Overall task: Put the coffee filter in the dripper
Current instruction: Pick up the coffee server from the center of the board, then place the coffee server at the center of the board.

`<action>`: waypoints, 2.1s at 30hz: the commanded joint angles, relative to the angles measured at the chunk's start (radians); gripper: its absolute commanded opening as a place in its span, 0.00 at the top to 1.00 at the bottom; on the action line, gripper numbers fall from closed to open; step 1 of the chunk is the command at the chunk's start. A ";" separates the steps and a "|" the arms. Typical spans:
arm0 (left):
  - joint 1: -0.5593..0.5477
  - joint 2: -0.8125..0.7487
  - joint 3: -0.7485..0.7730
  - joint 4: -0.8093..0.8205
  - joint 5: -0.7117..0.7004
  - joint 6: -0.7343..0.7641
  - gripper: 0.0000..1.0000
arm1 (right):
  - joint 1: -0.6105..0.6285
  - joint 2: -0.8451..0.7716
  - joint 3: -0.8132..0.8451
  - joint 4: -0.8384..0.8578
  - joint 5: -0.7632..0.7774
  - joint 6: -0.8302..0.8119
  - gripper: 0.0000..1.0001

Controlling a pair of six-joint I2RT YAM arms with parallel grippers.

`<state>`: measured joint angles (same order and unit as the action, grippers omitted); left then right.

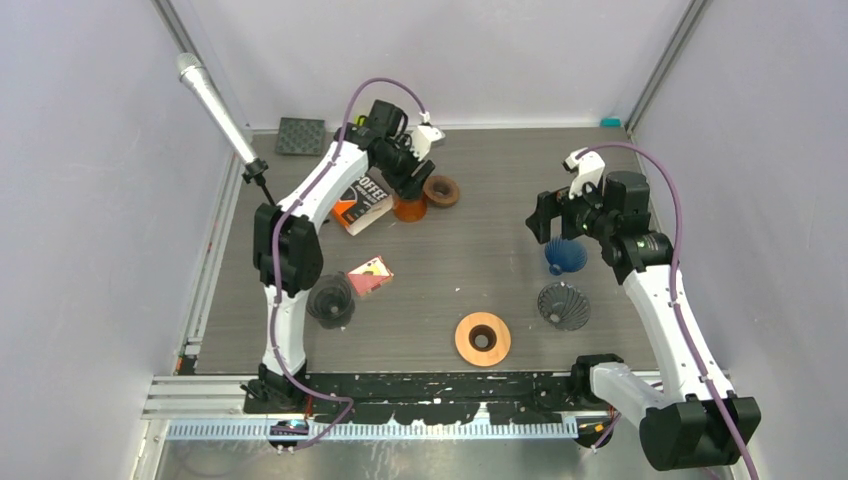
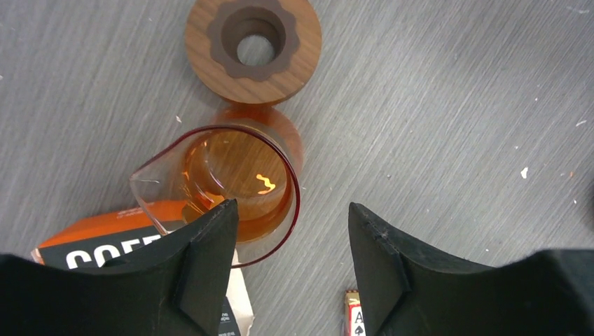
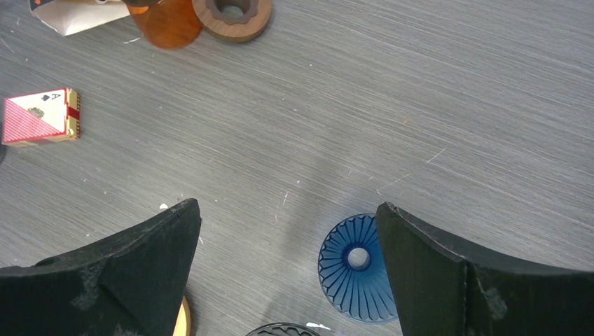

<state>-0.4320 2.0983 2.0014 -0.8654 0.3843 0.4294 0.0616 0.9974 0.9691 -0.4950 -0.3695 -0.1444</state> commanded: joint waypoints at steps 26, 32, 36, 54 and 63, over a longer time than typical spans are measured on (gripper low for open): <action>-0.076 -0.097 -0.103 -0.035 -0.051 0.007 0.94 | 0.001 0.042 0.008 0.005 0.009 -0.032 0.01; -0.143 -0.267 -0.269 -0.007 -0.024 -0.019 1.00 | 0.001 0.043 0.011 0.004 0.009 -0.032 0.00; -0.247 -0.398 -0.453 0.039 -0.075 -0.020 1.00 | 0.001 0.034 0.014 0.003 0.011 -0.034 0.00; -0.476 -0.439 -0.642 0.260 -0.295 -0.102 1.00 | -0.002 0.061 0.065 -0.038 0.112 0.002 0.00; -0.476 -0.394 -0.623 0.269 -0.299 -0.099 0.83 | -0.003 0.103 0.068 -0.050 0.111 -0.015 0.00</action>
<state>-0.9085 1.6882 1.3514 -0.6525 0.0971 0.3264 0.0616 1.0950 0.9951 -0.5480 -0.2775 -0.1555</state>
